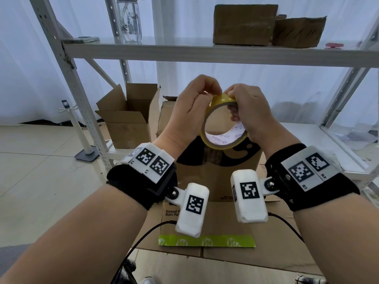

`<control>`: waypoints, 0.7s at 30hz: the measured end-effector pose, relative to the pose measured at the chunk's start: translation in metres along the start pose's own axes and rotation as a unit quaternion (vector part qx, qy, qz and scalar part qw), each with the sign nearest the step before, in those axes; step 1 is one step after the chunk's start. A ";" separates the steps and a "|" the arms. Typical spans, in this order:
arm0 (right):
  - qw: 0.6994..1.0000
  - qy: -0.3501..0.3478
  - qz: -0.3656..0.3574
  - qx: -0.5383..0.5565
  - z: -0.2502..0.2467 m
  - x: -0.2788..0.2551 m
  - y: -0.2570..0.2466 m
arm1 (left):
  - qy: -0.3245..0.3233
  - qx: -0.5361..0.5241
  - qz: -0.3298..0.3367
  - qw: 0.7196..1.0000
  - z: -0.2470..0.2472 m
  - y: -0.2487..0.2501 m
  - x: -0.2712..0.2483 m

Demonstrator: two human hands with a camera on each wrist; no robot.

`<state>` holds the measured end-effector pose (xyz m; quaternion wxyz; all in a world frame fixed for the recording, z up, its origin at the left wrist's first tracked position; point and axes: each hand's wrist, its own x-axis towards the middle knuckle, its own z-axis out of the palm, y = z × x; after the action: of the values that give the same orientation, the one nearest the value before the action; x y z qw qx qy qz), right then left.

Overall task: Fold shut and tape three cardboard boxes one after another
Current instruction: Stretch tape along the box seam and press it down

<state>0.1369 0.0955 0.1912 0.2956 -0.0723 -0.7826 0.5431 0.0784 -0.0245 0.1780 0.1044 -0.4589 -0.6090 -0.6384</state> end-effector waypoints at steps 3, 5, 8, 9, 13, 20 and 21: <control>1.000 -0.026 0.012 0.003 0.007 -0.003 -0.004 | 0.019 -0.017 0.024 0.999 0.001 0.003 0.001; 0.999 -0.031 0.040 0.019 0.010 -0.005 -0.004 | 0.033 -0.019 0.025 0.999 0.001 -0.001 0.000; 0.996 -0.031 0.074 0.041 0.011 -0.007 -0.004 | 0.061 -0.031 0.014 0.998 0.000 -0.004 -0.001; 0.995 -0.030 0.080 0.046 0.011 -0.007 -0.005 | 0.067 -0.037 0.012 0.997 0.001 -0.005 0.000; 0.994 -0.028 0.095 0.050 0.011 -0.007 -0.007 | 0.080 -0.028 -0.005 0.996 0.002 -0.003 -0.001; 0.985 -0.036 0.150 0.077 0.013 -0.006 -0.001 | 0.107 -0.040 -0.042 0.993 0.003 -0.011 -0.001; 0.983 -0.040 0.158 0.079 0.013 -0.006 0.000 | 0.098 -0.041 -0.045 0.993 0.002 -0.012 0.000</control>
<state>0.1345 0.0825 0.1861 0.1793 -0.1499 -0.7268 0.6459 0.0713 -0.0200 0.1698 0.1156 -0.3702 -0.5896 -0.7085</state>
